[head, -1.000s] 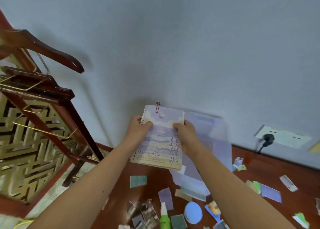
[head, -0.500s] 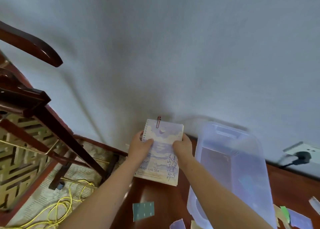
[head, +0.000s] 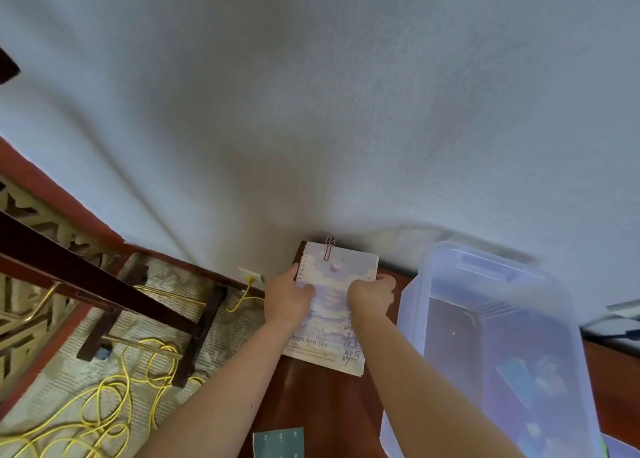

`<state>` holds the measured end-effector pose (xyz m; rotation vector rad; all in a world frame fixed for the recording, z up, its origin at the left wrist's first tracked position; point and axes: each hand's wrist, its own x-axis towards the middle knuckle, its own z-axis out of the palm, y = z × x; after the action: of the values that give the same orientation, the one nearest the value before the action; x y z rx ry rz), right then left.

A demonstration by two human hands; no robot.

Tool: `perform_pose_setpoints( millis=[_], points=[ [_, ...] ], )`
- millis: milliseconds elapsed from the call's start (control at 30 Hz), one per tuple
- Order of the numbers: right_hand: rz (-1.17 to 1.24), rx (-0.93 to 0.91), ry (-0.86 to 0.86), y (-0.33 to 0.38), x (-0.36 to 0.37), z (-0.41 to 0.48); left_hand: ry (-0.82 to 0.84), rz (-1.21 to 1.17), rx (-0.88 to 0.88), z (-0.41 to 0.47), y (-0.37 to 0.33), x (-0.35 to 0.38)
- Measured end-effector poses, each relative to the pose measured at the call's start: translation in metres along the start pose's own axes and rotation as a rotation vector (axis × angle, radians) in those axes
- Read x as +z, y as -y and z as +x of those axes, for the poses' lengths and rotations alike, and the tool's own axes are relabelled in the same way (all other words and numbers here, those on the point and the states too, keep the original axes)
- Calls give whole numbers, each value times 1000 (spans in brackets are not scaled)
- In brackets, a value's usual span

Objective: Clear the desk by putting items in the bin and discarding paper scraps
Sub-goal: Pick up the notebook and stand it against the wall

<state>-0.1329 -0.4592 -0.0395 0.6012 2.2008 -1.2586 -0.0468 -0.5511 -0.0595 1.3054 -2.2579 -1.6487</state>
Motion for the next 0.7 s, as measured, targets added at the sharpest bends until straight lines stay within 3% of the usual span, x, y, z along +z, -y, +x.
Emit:
perform_pose_setpoints(
  millis=[367,600,700],
  points=[
    [-202,67,7,3,5,5,-125,300,36,14,5,12],
    [-153,73,74,8,-1,-9,-97,361,17,8,-1,9],
    [-21,19,114,13,-6,-20,-95,246,23,-3,-8,6]
  ],
)
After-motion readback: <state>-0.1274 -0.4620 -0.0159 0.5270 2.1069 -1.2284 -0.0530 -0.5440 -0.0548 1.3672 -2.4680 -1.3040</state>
